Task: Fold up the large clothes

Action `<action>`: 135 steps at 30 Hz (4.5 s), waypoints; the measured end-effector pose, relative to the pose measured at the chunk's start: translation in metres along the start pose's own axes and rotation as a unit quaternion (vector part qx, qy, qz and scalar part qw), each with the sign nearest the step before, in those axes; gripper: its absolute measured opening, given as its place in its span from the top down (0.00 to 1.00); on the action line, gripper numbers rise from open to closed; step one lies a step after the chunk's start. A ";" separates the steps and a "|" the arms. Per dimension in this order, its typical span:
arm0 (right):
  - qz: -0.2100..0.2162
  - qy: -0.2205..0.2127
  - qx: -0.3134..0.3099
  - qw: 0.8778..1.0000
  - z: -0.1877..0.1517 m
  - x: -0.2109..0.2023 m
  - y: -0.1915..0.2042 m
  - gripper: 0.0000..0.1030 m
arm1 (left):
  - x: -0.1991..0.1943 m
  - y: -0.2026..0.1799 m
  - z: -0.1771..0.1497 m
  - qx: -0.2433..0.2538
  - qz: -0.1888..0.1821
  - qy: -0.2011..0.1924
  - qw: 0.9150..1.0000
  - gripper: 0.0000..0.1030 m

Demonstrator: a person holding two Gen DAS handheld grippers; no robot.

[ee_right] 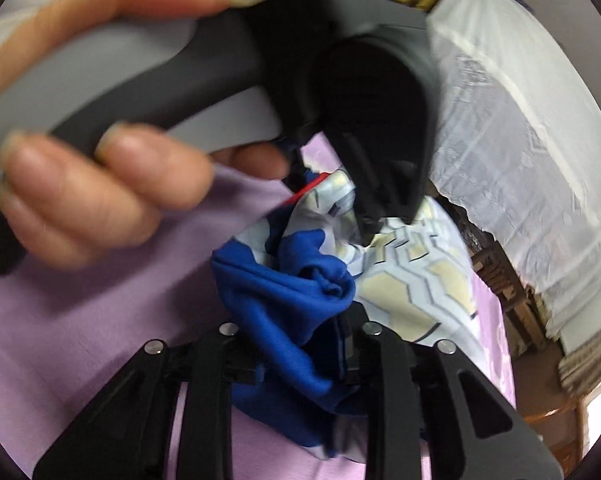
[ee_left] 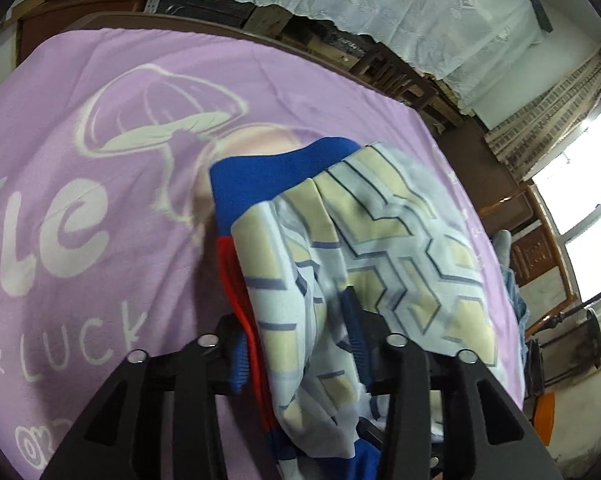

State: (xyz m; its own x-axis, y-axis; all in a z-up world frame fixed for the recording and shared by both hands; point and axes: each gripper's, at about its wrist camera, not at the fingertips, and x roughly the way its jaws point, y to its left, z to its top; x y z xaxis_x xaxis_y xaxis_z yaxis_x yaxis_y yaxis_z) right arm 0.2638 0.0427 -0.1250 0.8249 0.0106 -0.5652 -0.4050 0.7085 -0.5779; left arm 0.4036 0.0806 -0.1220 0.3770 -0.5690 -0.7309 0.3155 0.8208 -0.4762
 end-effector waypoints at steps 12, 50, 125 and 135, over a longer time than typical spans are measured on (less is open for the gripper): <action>0.042 -0.004 -0.009 0.999 -0.003 -0.003 -0.005 0.55 | -0.004 0.006 -0.006 0.017 0.068 -0.024 0.997 0.17; 0.161 -0.047 0.314 0.934 -0.060 -0.017 -0.151 0.81 | -0.017 -0.040 -0.038 0.036 0.106 -0.054 0.992 0.09; 0.256 -0.023 0.531 0.807 -0.126 -0.063 -0.188 0.09 | -0.098 -0.103 -0.104 0.031 0.193 -0.176 0.965 0.04; 0.308 0.018 0.561 0.769 -0.119 -0.001 -0.213 0.09 | -0.047 0.013 -0.043 -0.138 -0.007 -0.019 0.990 0.03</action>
State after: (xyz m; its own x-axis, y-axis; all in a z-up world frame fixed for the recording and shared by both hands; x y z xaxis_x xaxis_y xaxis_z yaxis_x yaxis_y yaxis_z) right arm 0.3031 -0.1922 -0.0712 0.5939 0.5819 -0.5556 -0.1035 0.7401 0.6645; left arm 0.3527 0.1203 -0.1150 0.4090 -0.5782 -0.7060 0.0736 0.7920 -0.6060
